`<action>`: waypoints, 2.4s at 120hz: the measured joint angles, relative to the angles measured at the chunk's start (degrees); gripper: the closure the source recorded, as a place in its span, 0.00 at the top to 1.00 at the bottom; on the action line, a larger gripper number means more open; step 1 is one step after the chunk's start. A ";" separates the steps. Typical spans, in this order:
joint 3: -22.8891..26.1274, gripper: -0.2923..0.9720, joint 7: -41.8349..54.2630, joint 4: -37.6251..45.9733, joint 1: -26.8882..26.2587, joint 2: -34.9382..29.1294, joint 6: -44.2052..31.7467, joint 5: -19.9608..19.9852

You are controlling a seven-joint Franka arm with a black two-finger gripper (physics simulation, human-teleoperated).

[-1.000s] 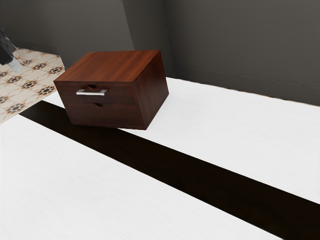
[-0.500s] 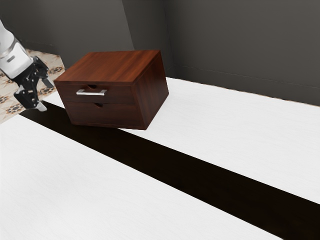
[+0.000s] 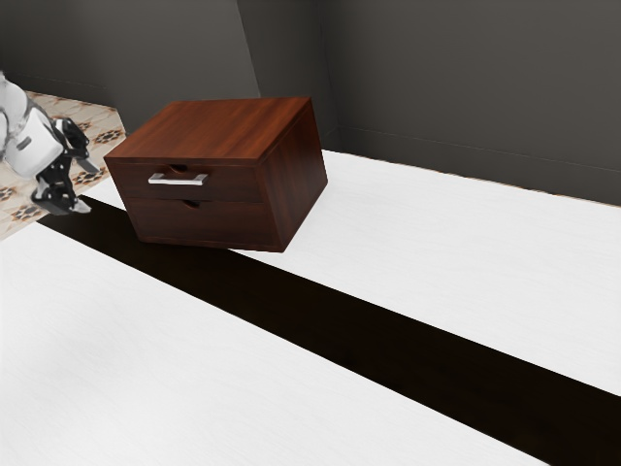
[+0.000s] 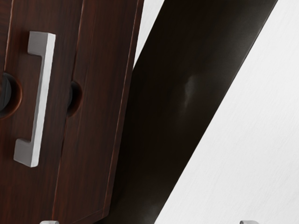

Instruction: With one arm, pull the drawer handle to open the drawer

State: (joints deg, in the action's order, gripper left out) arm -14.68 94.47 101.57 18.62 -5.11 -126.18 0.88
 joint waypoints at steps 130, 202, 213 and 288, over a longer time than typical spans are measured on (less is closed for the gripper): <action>2.56 0.51 4.79 -18.68 0.51 22.53 -6.76 6.58; 4.34 0.44 4.93 -20.59 2.02 26.22 -7.50 7.37; 4.53 0.43 4.91 -20.74 2.10 26.47 -7.63 7.38; 4.57 0.33 4.87 -19.86 2.12 26.15 -7.75 7.70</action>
State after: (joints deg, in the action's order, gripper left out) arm -10.11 99.33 81.71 20.74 21.04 -133.93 8.58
